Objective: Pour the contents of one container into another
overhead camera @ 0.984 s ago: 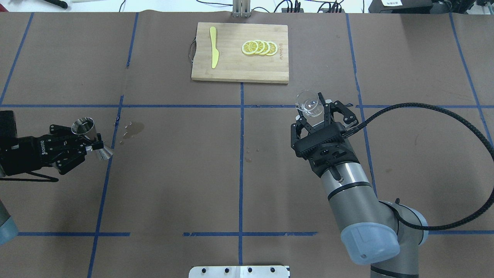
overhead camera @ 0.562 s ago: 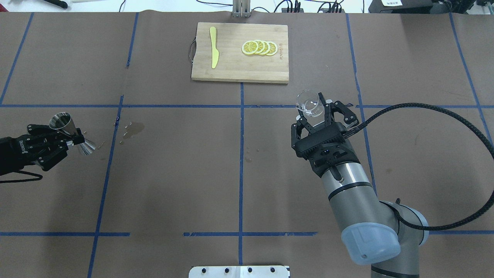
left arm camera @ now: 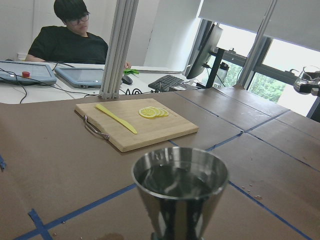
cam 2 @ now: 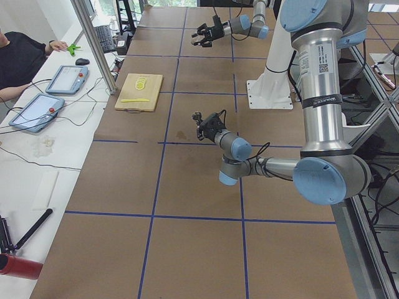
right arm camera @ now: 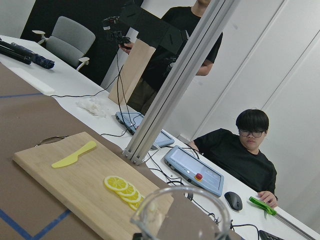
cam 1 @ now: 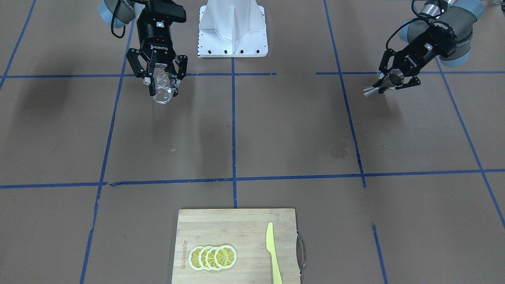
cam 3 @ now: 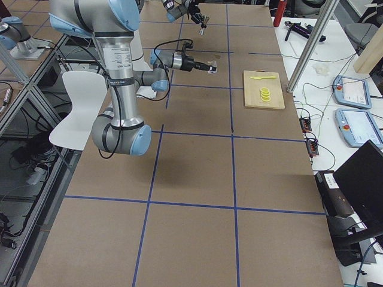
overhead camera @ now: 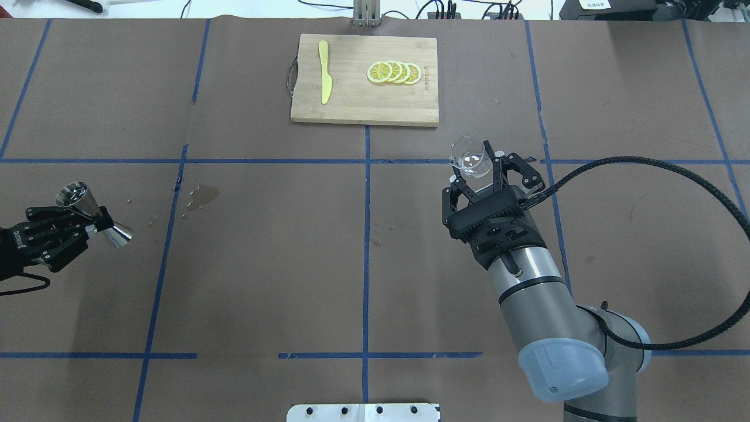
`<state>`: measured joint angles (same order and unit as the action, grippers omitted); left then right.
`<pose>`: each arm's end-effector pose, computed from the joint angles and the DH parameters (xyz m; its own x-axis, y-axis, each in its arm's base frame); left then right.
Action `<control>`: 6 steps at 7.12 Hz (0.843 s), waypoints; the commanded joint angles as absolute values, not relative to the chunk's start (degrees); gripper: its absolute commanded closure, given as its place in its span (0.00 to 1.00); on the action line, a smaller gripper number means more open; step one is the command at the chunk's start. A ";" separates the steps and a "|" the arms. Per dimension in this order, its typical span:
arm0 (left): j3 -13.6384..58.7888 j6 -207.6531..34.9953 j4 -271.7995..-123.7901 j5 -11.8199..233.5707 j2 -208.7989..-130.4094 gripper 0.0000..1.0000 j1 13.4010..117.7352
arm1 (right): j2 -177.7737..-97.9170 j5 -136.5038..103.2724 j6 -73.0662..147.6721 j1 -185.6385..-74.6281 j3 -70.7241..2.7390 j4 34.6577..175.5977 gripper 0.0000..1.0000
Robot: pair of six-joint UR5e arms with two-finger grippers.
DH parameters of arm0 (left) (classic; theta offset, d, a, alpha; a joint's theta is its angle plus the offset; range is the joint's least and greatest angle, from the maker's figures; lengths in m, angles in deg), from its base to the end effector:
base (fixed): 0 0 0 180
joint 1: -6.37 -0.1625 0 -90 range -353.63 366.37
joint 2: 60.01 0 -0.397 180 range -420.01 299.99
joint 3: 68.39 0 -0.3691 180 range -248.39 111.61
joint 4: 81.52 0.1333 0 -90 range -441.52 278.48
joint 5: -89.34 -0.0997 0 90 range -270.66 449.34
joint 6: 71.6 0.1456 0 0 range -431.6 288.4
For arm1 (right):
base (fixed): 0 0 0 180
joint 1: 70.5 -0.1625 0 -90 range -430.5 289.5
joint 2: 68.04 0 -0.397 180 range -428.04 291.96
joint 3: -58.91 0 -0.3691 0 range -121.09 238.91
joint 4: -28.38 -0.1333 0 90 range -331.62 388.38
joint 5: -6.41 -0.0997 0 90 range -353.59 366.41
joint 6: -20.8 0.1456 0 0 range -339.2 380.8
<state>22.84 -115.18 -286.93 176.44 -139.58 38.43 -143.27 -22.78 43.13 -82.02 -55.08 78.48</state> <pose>0.2680 -0.3338 0.4756 0.2508 0.6966 -0.6722 0.5652 0.4584 0.6859 -0.4166 -0.3507 0.2315 0.9391 -0.2690 0.2137 -0.1774 0.1529 0.9722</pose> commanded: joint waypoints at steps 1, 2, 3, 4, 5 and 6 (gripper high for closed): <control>22.75 -115.90 -287.00 167.18 -139.38 1.00 31.46 | -143.27 -22.77 43.13 -82.02 -55.08 78.48 1.00; 22.75 -117.11 -287.00 162.69 -138.68 1.00 27.42 | -143.27 -22.77 43.13 -82.02 -55.08 78.48 1.00; 22.75 -117.65 -287.26 161.08 -137.45 1.00 25.90 | -143.27 -22.69 43.21 -82.02 -55.17 78.48 1.00; 22.57 -117.65 -287.18 156.36 -136.22 1.00 24.06 | -143.27 -22.69 43.13 -82.02 -55.17 78.48 1.00; 22.57 -117.74 -287.09 149.79 -136.04 1.00 20.65 | -143.27 -22.69 43.13 -82.02 -55.17 78.48 1.00; 22.40 -117.74 -286.92 143.11 -136.04 1.00 16.96 | -143.27 -22.69 43.21 -82.02 -55.17 78.48 1.00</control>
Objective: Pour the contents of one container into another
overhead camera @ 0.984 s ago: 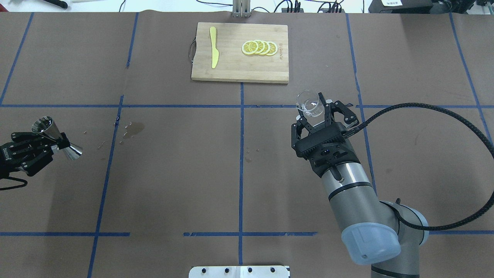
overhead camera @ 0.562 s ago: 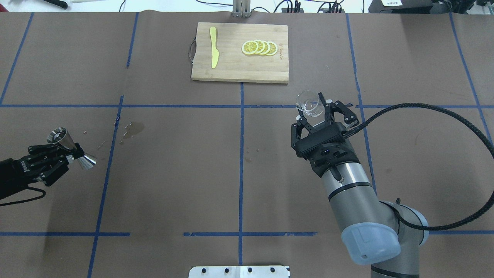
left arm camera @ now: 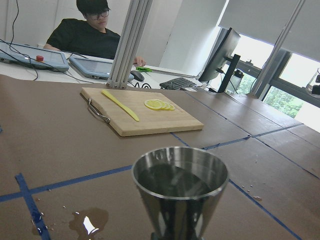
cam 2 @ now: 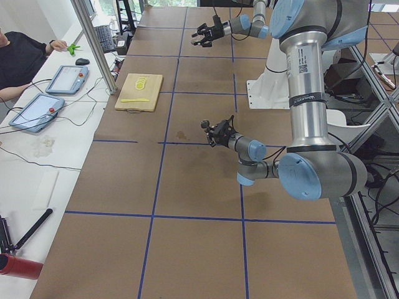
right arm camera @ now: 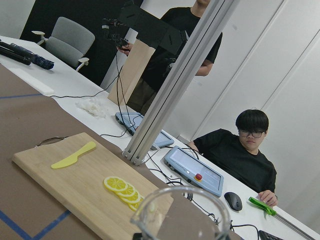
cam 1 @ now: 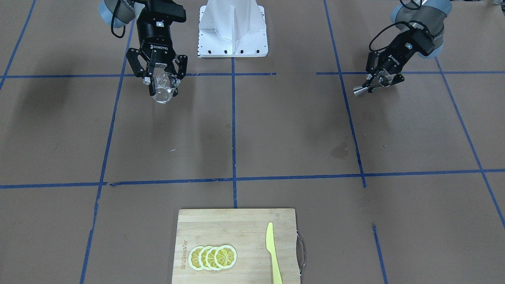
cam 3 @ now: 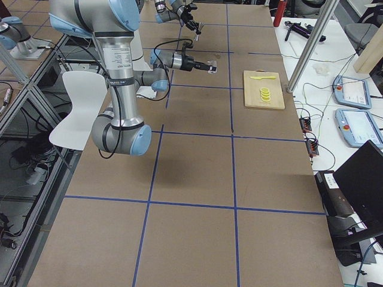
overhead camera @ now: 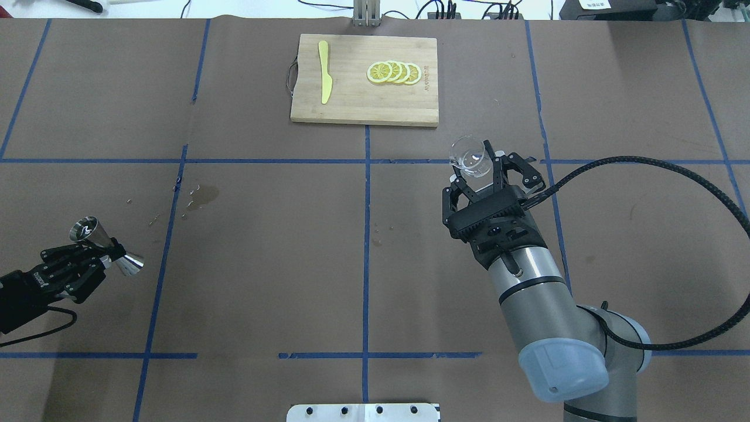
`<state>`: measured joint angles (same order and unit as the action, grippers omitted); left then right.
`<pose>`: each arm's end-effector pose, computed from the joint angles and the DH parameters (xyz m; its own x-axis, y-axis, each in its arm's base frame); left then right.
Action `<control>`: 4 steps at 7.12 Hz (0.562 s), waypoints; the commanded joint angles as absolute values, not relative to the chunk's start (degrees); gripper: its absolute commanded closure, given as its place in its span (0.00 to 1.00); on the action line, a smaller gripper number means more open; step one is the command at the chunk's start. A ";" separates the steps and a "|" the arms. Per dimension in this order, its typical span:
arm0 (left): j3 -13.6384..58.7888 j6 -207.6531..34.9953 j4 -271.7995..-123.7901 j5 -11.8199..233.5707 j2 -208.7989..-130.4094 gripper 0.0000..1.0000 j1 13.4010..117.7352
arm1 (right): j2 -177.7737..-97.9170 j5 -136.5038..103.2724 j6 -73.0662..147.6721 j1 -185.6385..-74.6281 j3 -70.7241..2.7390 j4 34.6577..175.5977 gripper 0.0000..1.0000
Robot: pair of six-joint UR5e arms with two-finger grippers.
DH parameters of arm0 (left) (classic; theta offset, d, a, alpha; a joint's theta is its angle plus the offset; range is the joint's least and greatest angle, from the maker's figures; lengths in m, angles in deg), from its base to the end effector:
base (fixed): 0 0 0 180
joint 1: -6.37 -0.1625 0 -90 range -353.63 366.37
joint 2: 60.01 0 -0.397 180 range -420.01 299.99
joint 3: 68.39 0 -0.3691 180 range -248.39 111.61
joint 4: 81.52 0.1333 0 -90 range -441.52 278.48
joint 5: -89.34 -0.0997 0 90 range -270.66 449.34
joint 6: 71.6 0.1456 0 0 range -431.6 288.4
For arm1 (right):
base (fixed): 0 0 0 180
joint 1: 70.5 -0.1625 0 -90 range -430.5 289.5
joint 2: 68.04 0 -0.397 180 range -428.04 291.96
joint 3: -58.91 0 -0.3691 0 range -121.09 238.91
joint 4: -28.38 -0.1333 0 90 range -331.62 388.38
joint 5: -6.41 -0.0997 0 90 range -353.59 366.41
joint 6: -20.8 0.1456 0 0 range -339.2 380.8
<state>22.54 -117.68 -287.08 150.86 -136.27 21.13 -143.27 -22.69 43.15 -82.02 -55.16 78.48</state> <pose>0.3046 -0.2899 0.5045 0.3136 0.5479 -0.7755 0.6333 0.4879 0.6007 -0.4160 -0.3507 0.2309 0.9392 -0.2676 0.2151 -0.1793 0.1522 0.9720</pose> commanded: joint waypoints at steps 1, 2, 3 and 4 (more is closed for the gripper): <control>22.14 -117.74 -286.74 136.17 -136.12 1.00 13.44 | -143.27 -22.69 43.21 -82.02 -55.17 78.39 1.00; 20.91 -117.74 -286.74 130.71 -136.38 1.00 11.92 | -143.27 -22.69 43.21 -82.02 -55.25 78.39 1.00; 19.51 -117.22 -286.65 125.78 -136.82 1.00 11.82 | -143.27 -22.69 43.21 -82.02 -55.26 78.48 1.00; 18.02 -117.13 -286.30 123.55 -138.39 1.00 11.47 | -143.27 -22.69 43.21 -82.02 -55.26 78.48 1.00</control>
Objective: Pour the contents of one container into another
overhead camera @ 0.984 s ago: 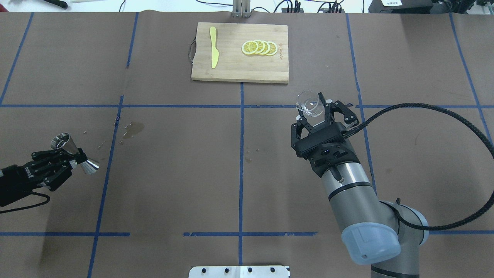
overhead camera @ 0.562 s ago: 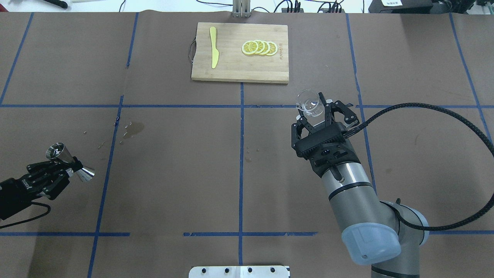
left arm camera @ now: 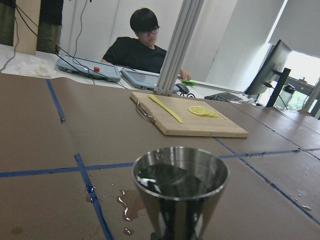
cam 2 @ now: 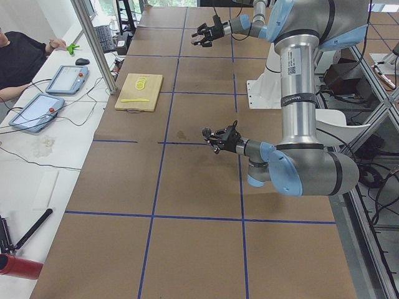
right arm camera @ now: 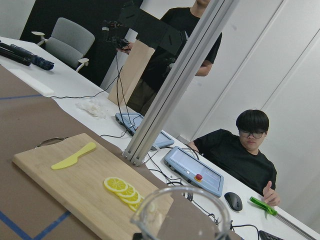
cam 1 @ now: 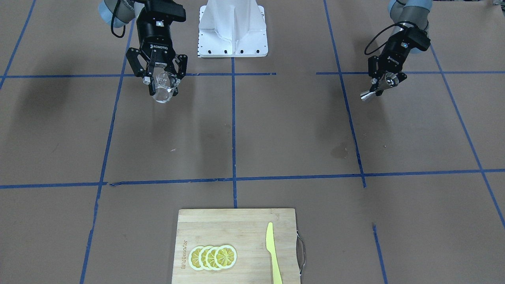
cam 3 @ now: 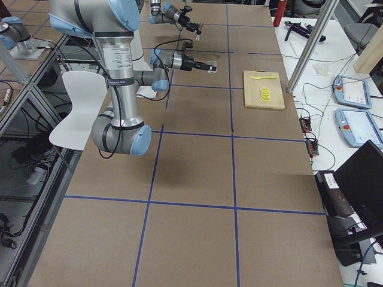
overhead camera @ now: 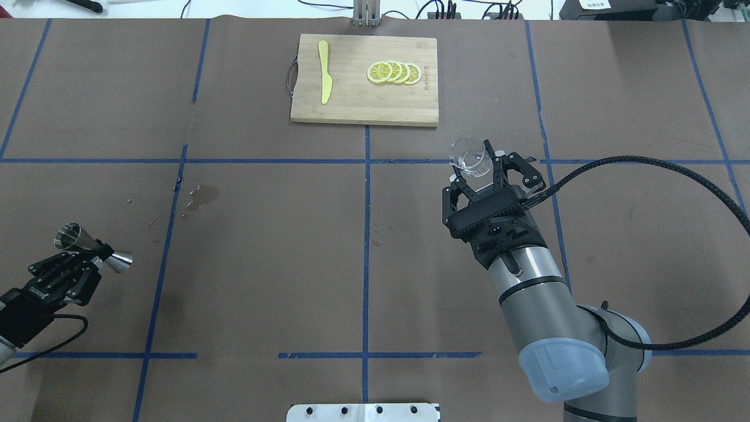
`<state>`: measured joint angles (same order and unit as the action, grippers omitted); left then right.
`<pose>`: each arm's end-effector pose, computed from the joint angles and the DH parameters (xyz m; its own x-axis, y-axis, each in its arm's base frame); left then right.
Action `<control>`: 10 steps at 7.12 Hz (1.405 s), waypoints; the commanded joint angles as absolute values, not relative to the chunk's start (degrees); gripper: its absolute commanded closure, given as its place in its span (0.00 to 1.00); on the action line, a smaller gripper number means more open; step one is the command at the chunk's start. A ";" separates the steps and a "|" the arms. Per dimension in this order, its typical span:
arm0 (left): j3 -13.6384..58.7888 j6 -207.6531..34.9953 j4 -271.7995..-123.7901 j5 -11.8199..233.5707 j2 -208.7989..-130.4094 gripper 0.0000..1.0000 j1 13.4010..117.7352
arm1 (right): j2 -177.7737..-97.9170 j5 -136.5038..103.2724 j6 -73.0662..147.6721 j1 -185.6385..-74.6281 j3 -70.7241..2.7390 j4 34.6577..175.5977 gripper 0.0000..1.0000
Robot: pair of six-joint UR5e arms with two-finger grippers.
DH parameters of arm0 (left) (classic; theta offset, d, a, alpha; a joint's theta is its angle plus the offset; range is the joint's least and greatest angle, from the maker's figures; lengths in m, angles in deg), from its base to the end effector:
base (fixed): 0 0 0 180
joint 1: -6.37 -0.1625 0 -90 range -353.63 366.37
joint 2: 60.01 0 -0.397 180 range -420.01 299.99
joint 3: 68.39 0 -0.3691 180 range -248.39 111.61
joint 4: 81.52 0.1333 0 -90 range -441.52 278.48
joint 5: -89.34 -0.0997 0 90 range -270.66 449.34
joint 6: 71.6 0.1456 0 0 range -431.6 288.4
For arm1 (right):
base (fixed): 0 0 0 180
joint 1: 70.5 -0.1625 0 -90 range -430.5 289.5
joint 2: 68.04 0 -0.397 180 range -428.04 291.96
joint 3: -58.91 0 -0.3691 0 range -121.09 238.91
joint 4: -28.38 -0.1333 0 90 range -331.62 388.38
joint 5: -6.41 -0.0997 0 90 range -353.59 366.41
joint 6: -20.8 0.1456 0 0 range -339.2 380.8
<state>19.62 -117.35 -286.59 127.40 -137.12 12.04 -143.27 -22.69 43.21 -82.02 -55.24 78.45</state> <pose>0.3127 -0.2802 0.5303 0.4545 0.3872 -0.8022 0.7189 0.3724 0.5870 -0.4155 -0.3506 0.2304 0.9386 -0.2675 0.2178 -0.1821 0.1521 0.9714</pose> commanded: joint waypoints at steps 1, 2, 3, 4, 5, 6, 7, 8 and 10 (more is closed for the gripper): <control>16.26 -116.69 -286.30 123.44 -140.50 1.00 11.38 | -143.27 -22.69 43.21 -81.93 -55.26 78.39 1.00; 16.33 -114.42 -286.30 123.53 -140.95 1.00 11.38 | -143.36 -22.69 43.13 -81.93 -55.26 78.48 1.00; 16.16 -113.79 -286.30 123.71 -140.96 1.00 11.38 | -143.36 -22.69 43.21 -82.01 -55.26 78.48 1.00; 16.07 -113.79 -286.21 123.79 -140.96 1.00 11.47 | -143.36 -22.69 43.21 -82.02 -55.26 78.48 1.00; 15.46 -113.44 -286.04 123.88 -140.96 1.00 11.38 | -143.36 -22.69 43.21 -82.02 -55.26 78.48 1.00; 15.37 -111.00 -286.04 124.23 -140.96 1.00 11.38 | -143.36 -22.69 43.21 -81.93 -55.26 78.48 1.00; 15.37 -109.76 -286.21 124.23 -141.57 1.00 11.38 | -143.36 -22.69 43.21 -82.01 -55.26 78.48 1.00; 15.28 -109.74 -286.04 124.15 -142.18 1.00 11.38 | -143.36 -22.69 43.13 -82.02 -55.26 78.39 1.00; 15.19 -108.52 -286.04 124.15 -142.19 1.00 11.38 | -143.36 -22.69 43.13 -82.02 -55.17 78.48 1.00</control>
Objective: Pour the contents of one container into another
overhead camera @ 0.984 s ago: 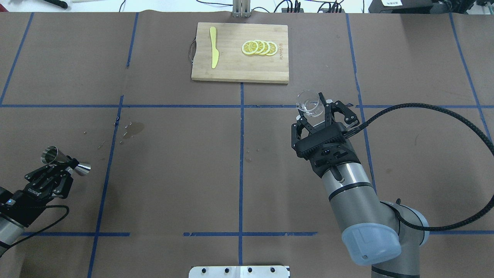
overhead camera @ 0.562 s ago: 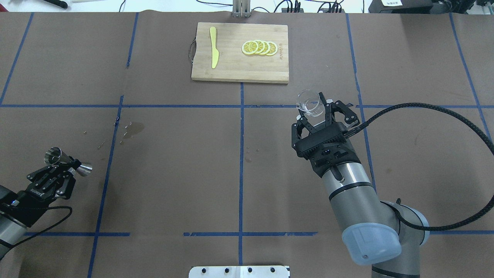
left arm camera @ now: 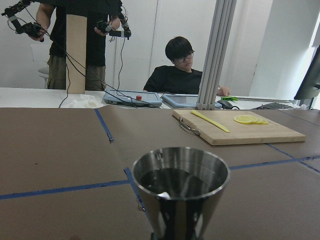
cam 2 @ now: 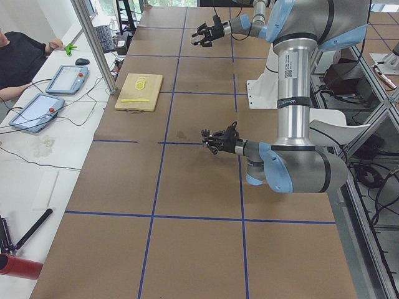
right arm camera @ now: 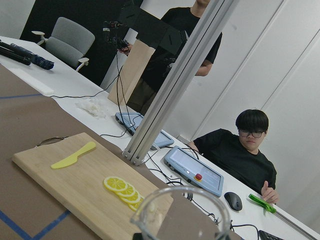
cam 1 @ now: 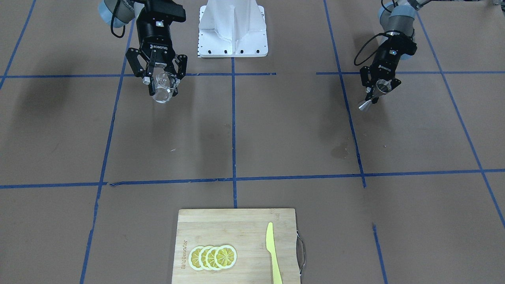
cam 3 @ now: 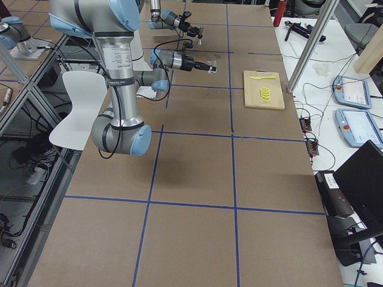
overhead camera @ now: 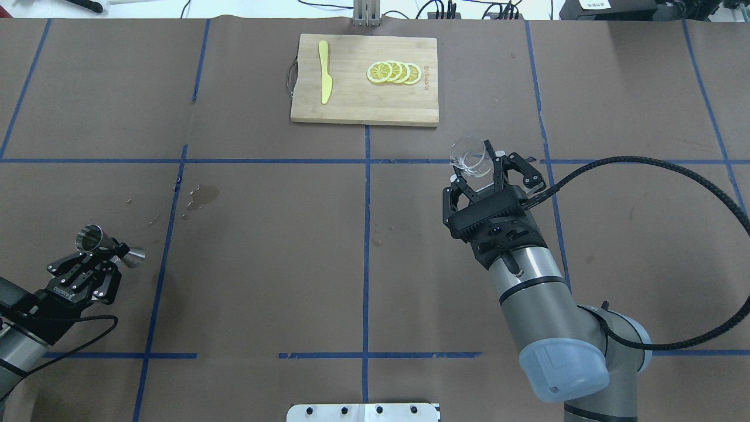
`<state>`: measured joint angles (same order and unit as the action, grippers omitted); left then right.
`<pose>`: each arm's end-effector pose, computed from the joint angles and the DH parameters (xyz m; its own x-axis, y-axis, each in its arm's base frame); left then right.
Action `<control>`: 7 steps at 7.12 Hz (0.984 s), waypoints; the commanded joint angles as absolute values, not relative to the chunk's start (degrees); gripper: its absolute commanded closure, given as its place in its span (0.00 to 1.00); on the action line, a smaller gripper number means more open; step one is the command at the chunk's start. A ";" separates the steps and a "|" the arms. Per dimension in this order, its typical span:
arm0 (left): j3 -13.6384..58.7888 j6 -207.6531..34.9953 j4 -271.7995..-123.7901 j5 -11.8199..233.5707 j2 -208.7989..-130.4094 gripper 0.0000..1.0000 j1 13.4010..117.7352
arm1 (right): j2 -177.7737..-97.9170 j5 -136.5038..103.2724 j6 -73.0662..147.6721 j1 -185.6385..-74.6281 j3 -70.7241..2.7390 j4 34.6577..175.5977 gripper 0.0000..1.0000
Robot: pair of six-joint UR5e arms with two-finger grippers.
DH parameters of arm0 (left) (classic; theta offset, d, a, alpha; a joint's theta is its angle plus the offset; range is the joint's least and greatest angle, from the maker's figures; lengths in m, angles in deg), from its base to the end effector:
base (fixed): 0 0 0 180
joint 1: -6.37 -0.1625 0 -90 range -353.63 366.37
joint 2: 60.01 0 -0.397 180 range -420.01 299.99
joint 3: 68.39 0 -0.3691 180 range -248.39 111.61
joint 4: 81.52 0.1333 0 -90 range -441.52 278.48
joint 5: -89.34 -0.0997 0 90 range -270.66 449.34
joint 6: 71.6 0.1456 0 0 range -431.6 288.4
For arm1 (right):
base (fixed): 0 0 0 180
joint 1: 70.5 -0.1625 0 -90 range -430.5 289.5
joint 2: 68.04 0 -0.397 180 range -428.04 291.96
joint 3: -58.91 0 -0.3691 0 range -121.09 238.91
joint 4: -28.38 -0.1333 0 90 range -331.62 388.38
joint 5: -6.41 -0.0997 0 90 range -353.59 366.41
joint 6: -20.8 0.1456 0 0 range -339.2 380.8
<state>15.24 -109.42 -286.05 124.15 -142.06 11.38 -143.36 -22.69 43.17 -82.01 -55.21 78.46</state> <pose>0.3434 -0.2839 0.5341 0.5670 0.4030 -0.7184 0.6636 0.2932 0.6882 -0.4156 -0.3505 0.2313 0.9392 -0.2677 0.2152 -0.1793 0.1524 0.9719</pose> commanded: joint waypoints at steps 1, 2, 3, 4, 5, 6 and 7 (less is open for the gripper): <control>15.19 -107.56 -286.12 124.23 -142.27 1.00 11.38 | -143.36 -22.69 43.13 -82.02 -55.25 78.48 1.00; 15.19 -106.68 -286.12 124.32 -142.54 1.00 11.38 | -143.36 -22.69 43.13 -82.02 -55.17 78.48 1.00; 14.84 -106.58 -286.12 125.45 -142.63 1.00 11.38 | -143.36 -22.69 43.13 -82.02 -55.17 78.39 1.00; 14.23 -106.58 -286.04 126.34 -142.63 1.00 11.38 | -143.45 -22.69 43.13 -82.02 -55.17 78.48 1.00; 14.22 -106.67 -285.17 127.13 -142.98 1.00 11.38 | -143.45 -22.69 43.13 -82.02 -55.17 78.48 1.00; 14.22 -106.67 -284.81 127.57 -143.24 1.00 11.47 | -143.45 -22.69 43.13 -82.02 -55.17 78.48 1.00; 14.05 -106.67 -284.81 127.57 -143.24 1.00 11.47 | -143.80 -22.69 43.21 -82.02 -55.25 78.39 1.00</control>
